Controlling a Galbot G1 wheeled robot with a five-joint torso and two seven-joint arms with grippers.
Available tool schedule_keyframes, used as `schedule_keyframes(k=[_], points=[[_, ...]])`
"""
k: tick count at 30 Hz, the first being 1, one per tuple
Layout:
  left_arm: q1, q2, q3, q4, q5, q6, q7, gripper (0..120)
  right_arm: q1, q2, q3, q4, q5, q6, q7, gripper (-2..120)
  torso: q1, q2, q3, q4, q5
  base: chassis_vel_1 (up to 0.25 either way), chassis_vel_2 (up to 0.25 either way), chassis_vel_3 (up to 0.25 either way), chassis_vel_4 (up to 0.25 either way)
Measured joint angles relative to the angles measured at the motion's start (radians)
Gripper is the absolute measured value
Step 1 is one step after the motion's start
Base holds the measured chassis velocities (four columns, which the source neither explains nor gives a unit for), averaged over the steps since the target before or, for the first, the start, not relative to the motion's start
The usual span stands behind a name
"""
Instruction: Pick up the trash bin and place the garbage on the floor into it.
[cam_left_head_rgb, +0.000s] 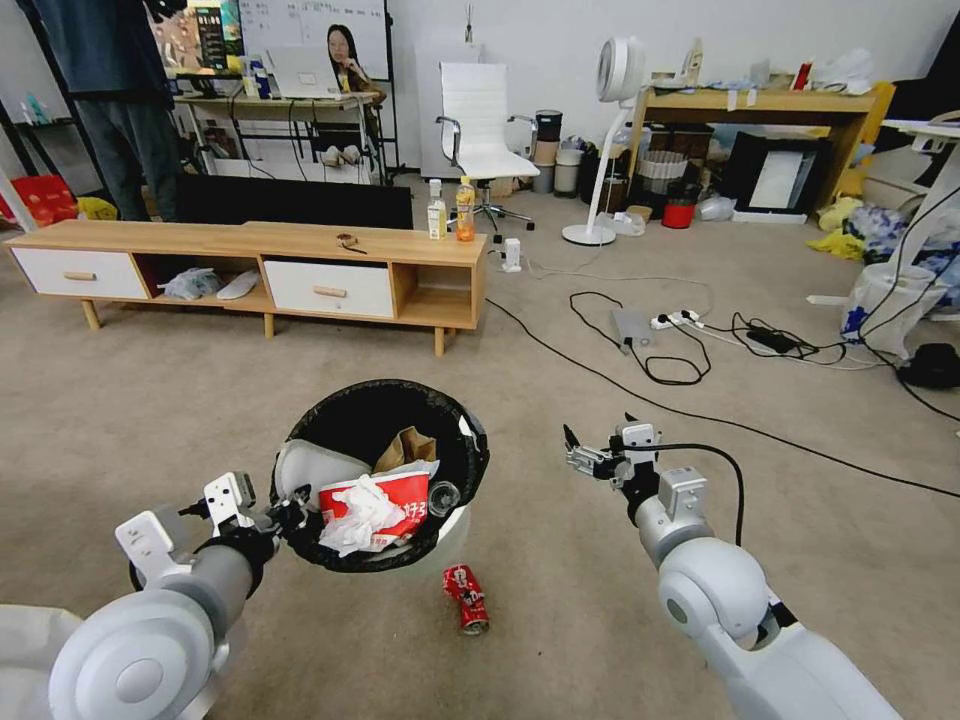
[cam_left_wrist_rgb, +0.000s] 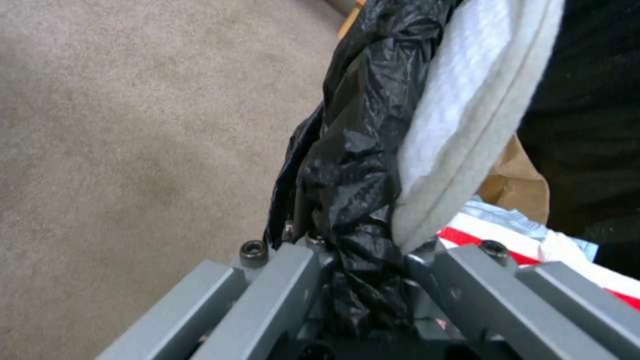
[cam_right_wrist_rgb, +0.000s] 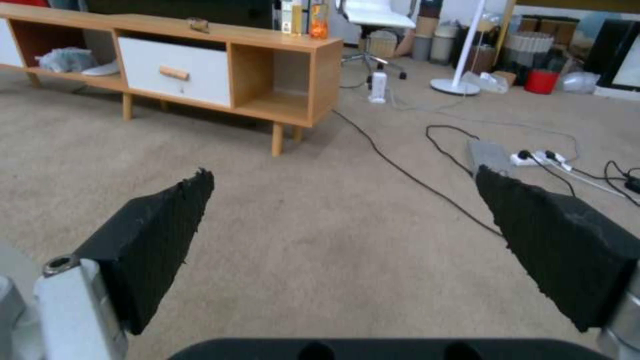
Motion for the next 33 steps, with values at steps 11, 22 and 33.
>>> schedule_keyframes(k=[11, 22, 33], points=[[-0.006, 0.000, 0.005, 0.006, 0.001, 0.000, 0.000, 4, -0.036, -0.011, -0.067, 0.071, 0.271, -0.196, 0.021, 100, 0.000, 0.000, 0.000, 0.0001, -0.0001, 0.005, -0.004, -0.004, 0.003], [-0.001, 0.003, -0.005, -0.002, 0.000, 0.000, -0.001, 4, -0.014, 0.054, -0.243, -0.077, 0.280, -0.192, -0.018, 100, 0.000, 0.000, 0.000, 0.0002, 0.0000, 0.000, 0.000, 0.000, 0.000], [0.000, -0.003, -0.001, -0.004, 0.000, 0.000, -0.001, 4, 0.020, 0.086, -0.316, -0.232, 0.255, -0.142, -0.062, 100, 0.000, 0.000, 0.000, 0.0000, -0.0001, 0.000, 0.000, 0.000, 0.000]])
